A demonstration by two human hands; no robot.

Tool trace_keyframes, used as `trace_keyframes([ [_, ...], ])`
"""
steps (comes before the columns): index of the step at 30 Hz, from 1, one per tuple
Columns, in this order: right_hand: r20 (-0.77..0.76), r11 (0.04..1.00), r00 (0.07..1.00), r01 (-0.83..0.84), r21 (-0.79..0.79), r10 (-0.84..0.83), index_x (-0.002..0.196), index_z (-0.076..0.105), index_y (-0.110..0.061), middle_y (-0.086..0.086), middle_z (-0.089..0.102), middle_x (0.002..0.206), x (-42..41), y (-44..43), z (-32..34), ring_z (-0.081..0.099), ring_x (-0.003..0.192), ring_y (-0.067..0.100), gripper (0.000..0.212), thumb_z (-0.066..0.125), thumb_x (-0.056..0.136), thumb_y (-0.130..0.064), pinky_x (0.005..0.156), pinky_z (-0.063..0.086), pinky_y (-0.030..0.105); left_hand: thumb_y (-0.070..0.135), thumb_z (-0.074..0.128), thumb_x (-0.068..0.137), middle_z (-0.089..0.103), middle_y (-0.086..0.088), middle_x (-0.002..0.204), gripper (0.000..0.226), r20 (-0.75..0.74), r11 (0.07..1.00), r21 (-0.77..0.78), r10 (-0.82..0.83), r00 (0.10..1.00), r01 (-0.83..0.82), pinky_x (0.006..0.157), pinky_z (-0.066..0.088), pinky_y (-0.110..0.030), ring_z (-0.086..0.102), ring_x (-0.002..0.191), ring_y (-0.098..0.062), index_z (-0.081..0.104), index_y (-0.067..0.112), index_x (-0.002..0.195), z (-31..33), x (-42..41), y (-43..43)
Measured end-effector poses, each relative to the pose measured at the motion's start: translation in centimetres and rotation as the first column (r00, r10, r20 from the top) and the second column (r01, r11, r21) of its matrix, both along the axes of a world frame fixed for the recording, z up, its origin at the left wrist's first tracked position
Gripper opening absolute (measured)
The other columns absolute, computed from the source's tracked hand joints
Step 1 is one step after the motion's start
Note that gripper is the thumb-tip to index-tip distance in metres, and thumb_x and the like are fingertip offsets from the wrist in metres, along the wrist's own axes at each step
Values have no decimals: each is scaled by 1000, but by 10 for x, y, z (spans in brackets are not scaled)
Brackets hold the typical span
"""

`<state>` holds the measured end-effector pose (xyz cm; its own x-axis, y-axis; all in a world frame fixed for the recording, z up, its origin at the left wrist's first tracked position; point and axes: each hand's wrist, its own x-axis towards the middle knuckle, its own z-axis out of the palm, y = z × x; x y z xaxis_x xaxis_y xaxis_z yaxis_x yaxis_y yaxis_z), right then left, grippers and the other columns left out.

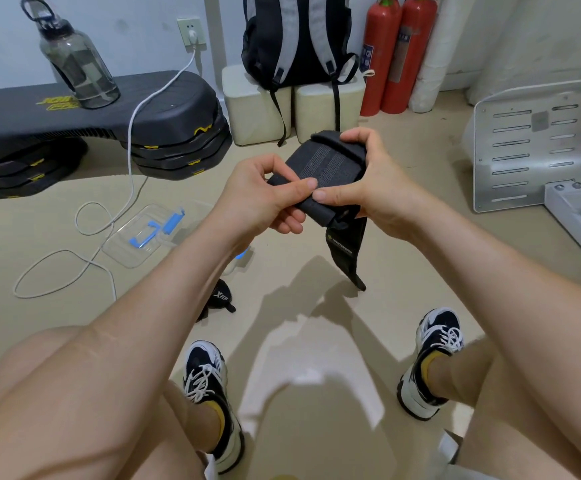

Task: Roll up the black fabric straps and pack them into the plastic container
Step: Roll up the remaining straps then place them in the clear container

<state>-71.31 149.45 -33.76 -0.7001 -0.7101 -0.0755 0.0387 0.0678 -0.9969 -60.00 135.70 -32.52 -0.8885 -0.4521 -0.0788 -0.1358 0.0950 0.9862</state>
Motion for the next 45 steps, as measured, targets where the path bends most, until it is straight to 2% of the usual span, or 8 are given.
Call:
trace_keyframes([
  [7,225,996,973,-24,-91,44,135,37,-17,10,52,131,5,-1,2,64,107,28,90,83,60,-1,65,60,44,17,75,86,62,-9,49,27,-42,1000,18,18,999,-17,37,41,-20,58,39,-19,50,13,76,3,-1,0],
  [13,343,983,939,25,-182,39,136,39,-20,5,54,127,9,-5,-1,62,102,21,89,76,58,0,71,59,36,16,74,87,62,-9,50,26,-55,999,33,-4,998,6,39,42,-20,59,40,-19,49,12,78,4,-2,1],
  [17,368,985,928,2,-171,62,142,36,-17,11,51,135,11,-5,-1,63,105,29,93,74,60,4,69,59,40,15,73,88,62,-10,50,26,-48,1000,21,-14,999,15,39,43,-21,59,41,-20,49,12,78,2,-1,0],
  [22,386,982,922,54,-181,20,137,39,-13,11,56,120,11,-5,1,64,96,23,90,70,56,10,69,59,35,18,74,85,64,-9,53,24,-25,995,77,-66,997,68,40,45,-20,62,44,-18,50,14,79,1,1,0],
  [28,461,979,887,58,-194,39,142,42,-6,18,53,130,10,1,10,63,98,27,68,57,82,21,67,61,33,8,66,74,71,-11,68,25,-50,931,239,-271,961,275,51,55,-18,71,60,-17,57,9,97,10,8,-14],
  [34,518,971,853,73,-226,56,140,40,-4,23,48,125,18,0,11,71,77,30,63,49,85,25,60,61,37,22,69,81,67,-2,68,20,-57,976,162,-138,989,146,64,52,-23,65,62,-17,51,15,77,-1,1,-7],
  [40,465,980,885,91,-178,2,140,38,-6,24,44,135,21,-5,8,62,93,35,65,49,84,27,56,61,38,7,71,87,59,1,56,34,-16,995,95,-31,999,33,56,49,-22,60,54,-17,44,16,69,-4,-4,-2],
  [45,414,989,909,99,-109,-46,140,40,-7,23,52,131,17,-4,7,65,93,32,67,62,82,17,76,58,46,4,73,85,55,3,50,33,-9,994,95,61,998,-59,50,44,-23,53,46,-14,45,15,70,-4,-6,1],
])
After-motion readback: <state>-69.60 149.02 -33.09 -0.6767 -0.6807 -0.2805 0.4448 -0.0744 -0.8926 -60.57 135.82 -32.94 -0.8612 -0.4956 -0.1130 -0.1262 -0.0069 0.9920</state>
